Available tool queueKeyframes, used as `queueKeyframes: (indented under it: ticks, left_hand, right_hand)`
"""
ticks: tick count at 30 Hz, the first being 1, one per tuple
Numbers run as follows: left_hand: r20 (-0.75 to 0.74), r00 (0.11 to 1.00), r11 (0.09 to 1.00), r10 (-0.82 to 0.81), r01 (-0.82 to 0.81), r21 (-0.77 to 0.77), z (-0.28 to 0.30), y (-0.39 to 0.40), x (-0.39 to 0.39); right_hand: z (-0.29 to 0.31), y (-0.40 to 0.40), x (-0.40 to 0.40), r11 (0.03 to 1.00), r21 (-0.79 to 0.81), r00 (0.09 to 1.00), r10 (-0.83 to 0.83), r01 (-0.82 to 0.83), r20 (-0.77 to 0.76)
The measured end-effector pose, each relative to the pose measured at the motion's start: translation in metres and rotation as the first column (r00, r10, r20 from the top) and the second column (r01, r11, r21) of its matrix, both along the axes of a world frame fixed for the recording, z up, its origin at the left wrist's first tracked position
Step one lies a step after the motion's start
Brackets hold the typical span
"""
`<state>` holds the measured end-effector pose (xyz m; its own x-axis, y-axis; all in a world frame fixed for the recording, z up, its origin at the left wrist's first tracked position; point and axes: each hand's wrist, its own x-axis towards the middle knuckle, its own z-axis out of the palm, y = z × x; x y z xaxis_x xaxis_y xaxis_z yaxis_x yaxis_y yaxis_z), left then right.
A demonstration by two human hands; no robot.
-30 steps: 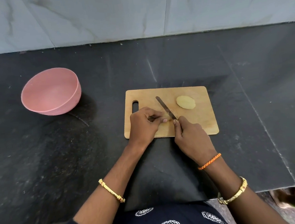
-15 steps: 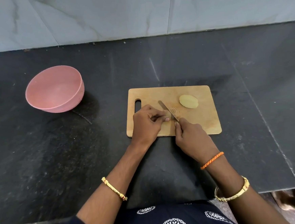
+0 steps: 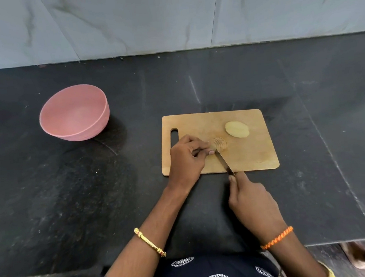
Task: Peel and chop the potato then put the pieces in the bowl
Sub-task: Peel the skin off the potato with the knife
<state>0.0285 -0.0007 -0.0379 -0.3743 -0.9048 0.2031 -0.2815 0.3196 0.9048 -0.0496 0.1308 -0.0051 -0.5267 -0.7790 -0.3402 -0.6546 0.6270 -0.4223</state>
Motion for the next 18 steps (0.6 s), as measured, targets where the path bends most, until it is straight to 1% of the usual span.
queueKeyframes:
  ticks: [1,4,6,11,18]
  left_hand:
    - [-0.002,1.0,1.0,-0.005,0.005,0.001,-0.001,0.0,0.0]
    - [-0.014,1.0,1.0,-0.012,0.012,0.026,-0.002,-0.001,0.001]
    - [-0.02,1.0,1.0,-0.002,0.002,0.025,-0.001,0.0,0.002]
    - [-0.042,0.999,0.998,0.025,-0.022,0.053,-0.003,-0.001,0.003]
    - [-0.044,0.998,0.996,0.035,-0.031,0.087,-0.003,-0.001,0.003]
  right_hand:
    - [0.003,0.008,0.0,0.999,-0.028,1.0,-0.02,0.02,0.007]
    - [0.008,0.007,-0.005,0.979,-0.185,0.996,-0.079,0.085,0.037]
    - [0.008,-0.012,-0.012,0.97,-0.236,0.998,-0.055,0.059,0.024]
    - [-0.004,-0.043,-0.019,0.974,-0.224,0.999,0.029,-0.033,-0.021]
    - [-0.009,-0.044,-0.021,0.969,-0.238,0.998,0.066,-0.067,-0.012]
